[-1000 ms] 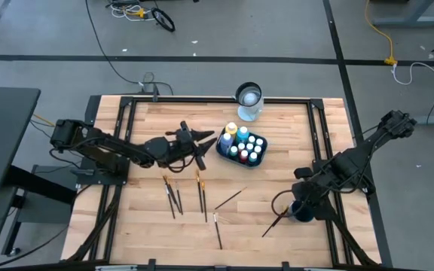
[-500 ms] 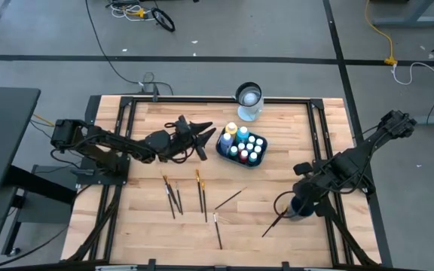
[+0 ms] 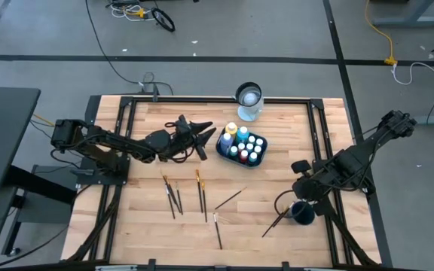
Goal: Pick & Place Paint Supplies
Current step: Move the blue cup into the center of the table
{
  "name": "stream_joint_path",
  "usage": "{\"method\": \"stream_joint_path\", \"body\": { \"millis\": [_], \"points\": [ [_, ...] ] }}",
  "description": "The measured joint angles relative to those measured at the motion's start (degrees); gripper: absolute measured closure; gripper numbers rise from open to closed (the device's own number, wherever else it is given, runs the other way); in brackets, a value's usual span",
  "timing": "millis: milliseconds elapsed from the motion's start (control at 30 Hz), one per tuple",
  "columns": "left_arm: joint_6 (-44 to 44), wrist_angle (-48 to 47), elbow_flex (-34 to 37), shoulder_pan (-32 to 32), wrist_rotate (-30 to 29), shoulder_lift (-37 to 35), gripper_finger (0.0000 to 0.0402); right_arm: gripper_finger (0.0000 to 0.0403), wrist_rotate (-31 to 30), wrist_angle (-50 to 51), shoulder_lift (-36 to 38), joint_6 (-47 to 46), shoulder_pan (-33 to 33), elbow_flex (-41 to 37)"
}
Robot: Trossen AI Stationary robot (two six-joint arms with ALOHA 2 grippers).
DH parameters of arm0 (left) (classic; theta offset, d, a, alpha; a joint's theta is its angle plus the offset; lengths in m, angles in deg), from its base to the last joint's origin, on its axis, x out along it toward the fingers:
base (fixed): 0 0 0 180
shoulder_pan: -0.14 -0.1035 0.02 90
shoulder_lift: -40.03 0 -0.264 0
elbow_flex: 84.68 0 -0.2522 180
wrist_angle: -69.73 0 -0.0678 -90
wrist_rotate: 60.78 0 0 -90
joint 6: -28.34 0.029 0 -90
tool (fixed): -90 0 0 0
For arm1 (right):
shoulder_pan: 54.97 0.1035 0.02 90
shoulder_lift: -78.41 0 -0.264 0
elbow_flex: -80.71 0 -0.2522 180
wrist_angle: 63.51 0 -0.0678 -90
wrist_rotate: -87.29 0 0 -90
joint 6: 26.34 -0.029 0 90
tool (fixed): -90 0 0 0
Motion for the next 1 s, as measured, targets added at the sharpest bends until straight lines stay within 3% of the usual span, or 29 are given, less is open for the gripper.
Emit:
{"method": "stream_joint_path", "body": {
  "millis": [733, 1000],
  "points": [
    [-0.01, -2.51, 0.0, 0.0, 2.0, 0.0, 0.0269, 0.0327, 5.99, 0.96, -9.97, -2.52, 0.02, -0.05],
    [0.02, -3.41, 0.0, 0.0, 1.98, 0.0, 0.0269, 0.0389, 6.9, 0.96, -12.5, 2.87, -0.01, -0.05]
  ]
}}
